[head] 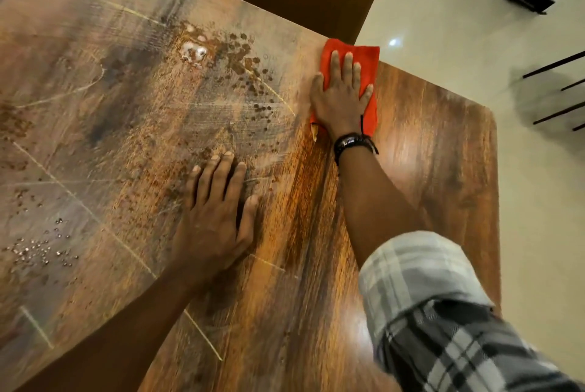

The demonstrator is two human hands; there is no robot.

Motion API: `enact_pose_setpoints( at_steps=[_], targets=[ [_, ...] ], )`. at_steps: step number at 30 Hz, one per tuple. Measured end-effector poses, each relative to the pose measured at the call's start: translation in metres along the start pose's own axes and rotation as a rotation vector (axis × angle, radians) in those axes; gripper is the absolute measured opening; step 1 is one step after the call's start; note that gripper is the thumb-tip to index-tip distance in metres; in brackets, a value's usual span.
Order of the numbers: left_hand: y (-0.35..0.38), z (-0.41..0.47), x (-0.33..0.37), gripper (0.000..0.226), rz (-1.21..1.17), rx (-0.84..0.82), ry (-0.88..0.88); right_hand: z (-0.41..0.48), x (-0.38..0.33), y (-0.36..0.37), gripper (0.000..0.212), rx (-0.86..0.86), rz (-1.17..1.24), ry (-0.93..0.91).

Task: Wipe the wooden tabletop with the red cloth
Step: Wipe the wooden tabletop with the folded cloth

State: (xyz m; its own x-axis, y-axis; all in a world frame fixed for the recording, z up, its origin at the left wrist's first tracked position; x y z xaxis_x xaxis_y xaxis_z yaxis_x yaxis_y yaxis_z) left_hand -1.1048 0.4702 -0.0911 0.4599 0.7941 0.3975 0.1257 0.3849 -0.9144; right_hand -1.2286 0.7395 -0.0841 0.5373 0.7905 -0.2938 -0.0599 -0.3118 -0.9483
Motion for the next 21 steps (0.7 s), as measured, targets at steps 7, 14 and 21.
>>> enact_pose_setpoints(
  at_steps=[7, 14, 21],
  targets=[
    [-0.004, -0.002, 0.002, 0.054, 0.01, 0.017, -0.009, -0.183, -0.017, 0.027, 0.061, 0.045, 0.022, -0.026],
    [-0.002, -0.002, 0.001, 0.054, 0.019, 0.019, 0.008, -0.16, -0.002, 0.021, 0.065, 0.035, -0.041, -0.043],
    [0.001, -0.001, -0.001, 0.053, 0.0, 0.038, 0.009, -0.001, 0.001, 0.002, 0.062, 0.007, -0.011, 0.018]
  ],
)
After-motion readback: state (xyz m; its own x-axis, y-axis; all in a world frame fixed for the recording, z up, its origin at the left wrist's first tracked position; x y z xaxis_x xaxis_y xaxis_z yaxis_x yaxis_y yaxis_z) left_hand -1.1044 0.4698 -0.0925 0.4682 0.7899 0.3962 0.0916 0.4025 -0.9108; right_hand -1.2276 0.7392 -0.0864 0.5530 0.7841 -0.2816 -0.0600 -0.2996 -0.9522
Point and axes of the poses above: each hand's wrist, its own z-axis towards the middle knuckle, its own y-axis out of the palm, x = y × z, the point moved 3 cm from there along z, towards the middle knuckle, and after that the axes turned 1 degree about x, right-handed, at the moved point
